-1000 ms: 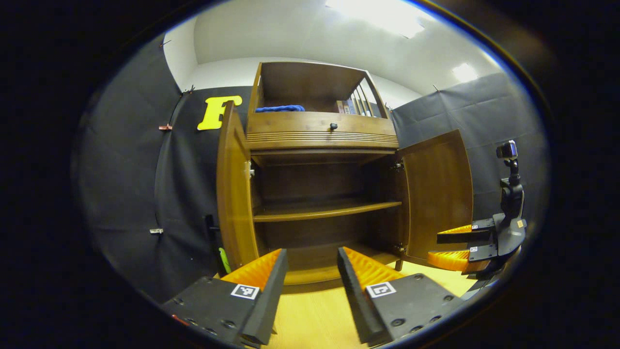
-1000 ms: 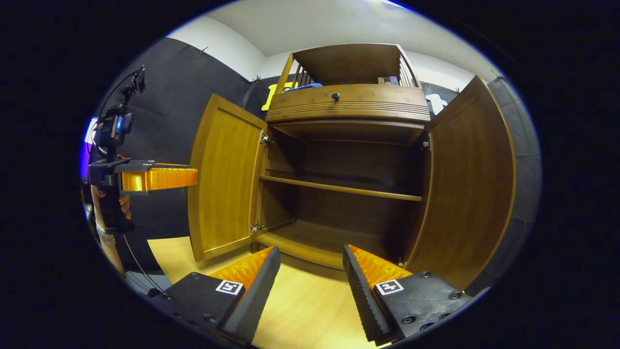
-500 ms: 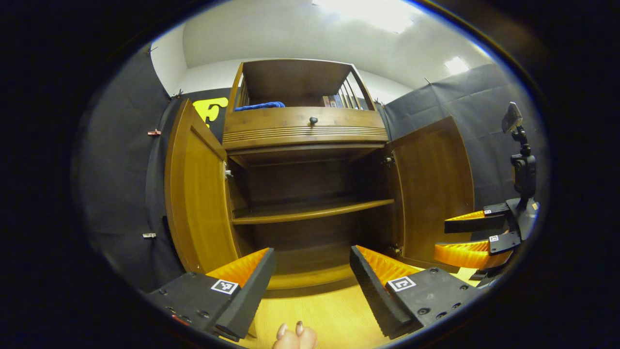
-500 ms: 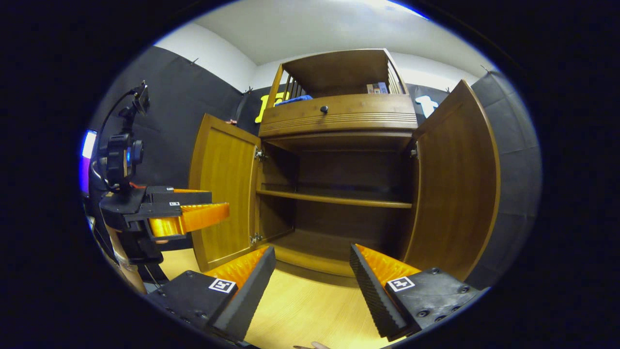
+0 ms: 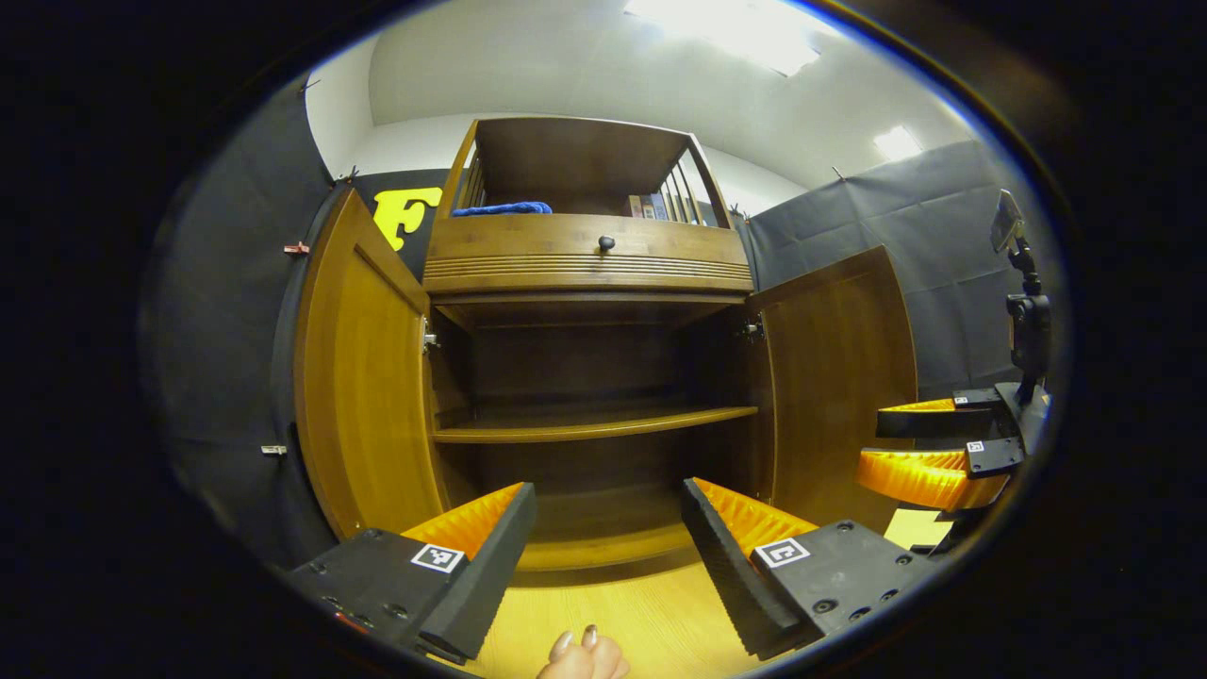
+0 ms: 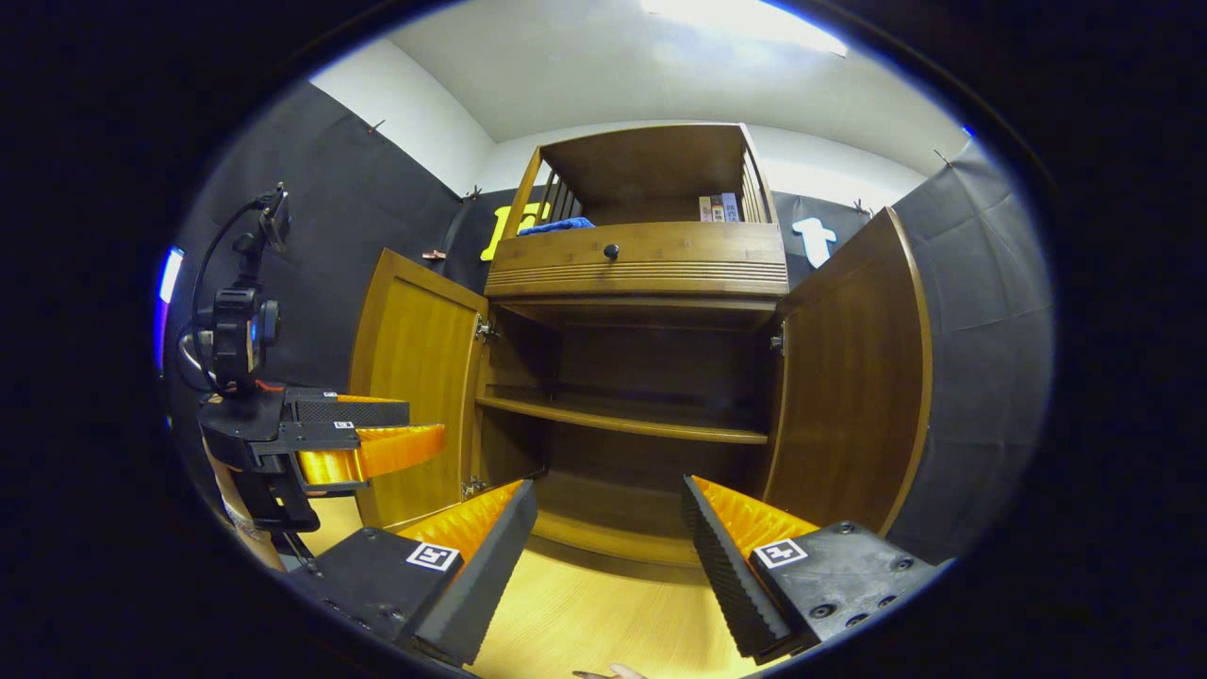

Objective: Open the right door of the double-door shoe cabinet with the right hand, and open the left door with the left hand.

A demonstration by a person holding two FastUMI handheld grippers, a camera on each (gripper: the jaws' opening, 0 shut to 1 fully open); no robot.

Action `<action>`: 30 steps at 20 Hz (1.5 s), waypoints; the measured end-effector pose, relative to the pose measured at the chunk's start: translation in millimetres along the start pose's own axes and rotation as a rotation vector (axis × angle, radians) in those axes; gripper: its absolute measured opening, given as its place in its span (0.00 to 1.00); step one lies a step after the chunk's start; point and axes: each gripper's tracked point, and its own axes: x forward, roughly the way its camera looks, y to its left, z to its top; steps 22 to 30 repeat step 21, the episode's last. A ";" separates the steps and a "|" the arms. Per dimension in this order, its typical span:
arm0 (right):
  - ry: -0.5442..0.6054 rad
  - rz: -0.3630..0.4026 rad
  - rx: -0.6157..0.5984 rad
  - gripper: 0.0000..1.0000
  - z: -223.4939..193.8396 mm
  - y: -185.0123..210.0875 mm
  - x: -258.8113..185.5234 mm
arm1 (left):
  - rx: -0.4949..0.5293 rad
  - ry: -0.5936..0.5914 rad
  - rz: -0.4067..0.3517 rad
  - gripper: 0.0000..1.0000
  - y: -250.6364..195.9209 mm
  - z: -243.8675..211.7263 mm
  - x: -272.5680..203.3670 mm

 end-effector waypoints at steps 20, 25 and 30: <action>-0.029 -0.012 0.036 0.97 15.5 -18.0 -2.4 | -0.029 -0.008 -0.027 0.96 -14.6 -1.9 13.7; -0.041 -0.019 0.038 0.99 17.9 -21.5 -2.9 | -0.030 -0.014 -0.029 0.96 -15.9 -0.1 13.2; -0.041 -0.019 0.038 0.99 17.9 -21.5 -2.9 | -0.030 -0.014 -0.029 0.96 -15.9 -0.1 13.2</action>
